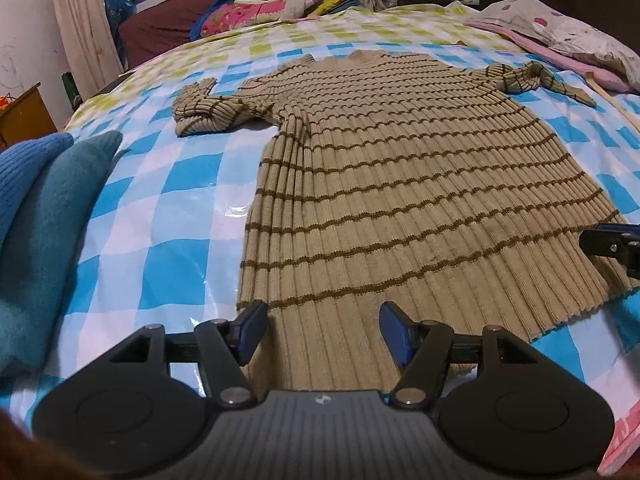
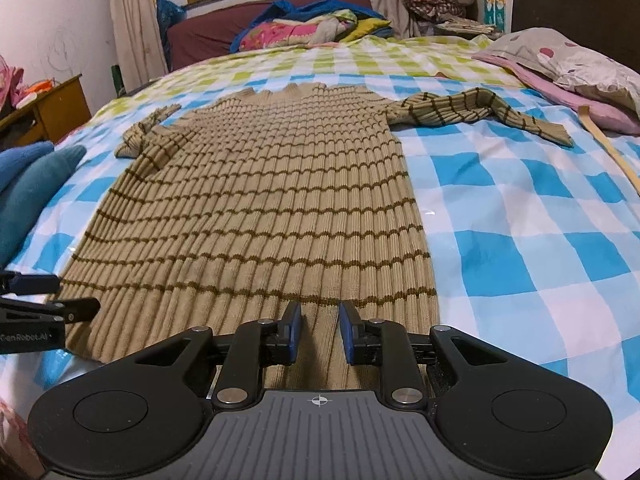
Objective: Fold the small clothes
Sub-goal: 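Open both tools and release the flattened sweater hem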
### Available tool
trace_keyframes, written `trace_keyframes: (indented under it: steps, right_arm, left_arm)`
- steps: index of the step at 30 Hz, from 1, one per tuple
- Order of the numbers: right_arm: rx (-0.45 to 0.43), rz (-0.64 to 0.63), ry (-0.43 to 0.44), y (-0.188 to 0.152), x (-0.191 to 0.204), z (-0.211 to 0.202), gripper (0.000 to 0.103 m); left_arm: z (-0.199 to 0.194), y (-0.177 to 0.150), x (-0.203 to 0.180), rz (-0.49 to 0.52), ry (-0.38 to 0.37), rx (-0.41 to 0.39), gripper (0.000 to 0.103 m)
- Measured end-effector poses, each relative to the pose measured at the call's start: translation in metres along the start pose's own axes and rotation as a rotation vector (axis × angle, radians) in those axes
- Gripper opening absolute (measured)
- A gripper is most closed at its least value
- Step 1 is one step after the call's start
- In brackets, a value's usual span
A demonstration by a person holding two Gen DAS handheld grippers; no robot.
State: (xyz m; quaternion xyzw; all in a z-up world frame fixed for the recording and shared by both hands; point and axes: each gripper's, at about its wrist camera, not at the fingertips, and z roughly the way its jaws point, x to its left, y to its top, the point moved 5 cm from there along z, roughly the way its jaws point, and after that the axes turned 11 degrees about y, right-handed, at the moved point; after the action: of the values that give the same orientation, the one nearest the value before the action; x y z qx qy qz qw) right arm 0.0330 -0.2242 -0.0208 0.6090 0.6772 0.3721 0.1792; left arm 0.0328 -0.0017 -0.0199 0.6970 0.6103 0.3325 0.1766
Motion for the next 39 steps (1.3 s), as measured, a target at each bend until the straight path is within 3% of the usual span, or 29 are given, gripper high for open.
trace_keyframes:
  steps: [5, 16, 20, 31, 39]
  right_arm:
    - [0.020, -0.021, -0.015, -0.003, 0.002, 0.005, 0.025]
    - [-0.032, 0.012, 0.009, 0.002, 0.001, -0.001, 0.026]
    - [-0.008, 0.009, 0.005, 0.000, 0.001, 0.003, 0.033]
    - [-0.037, 0.049, 0.021, 0.003, -0.005, -0.002, 0.034]
    - [-0.007, 0.045, 0.009, 0.001, -0.006, 0.002, 0.034]
  left_arm:
    - [-0.001, -0.003, 0.002, -0.008, -0.003, 0.001, 0.068]
    - [-0.005, 0.001, 0.009, -0.040, -0.016, -0.021, 0.068]
    - [0.001, -0.003, 0.006, -0.031, -0.016, 0.008, 0.069]
    - [-0.003, 0.004, 0.003, -0.036, -0.029, -0.007, 0.069]
    - [-0.004, 0.004, -0.008, 0.010, -0.047, -0.002, 0.069]
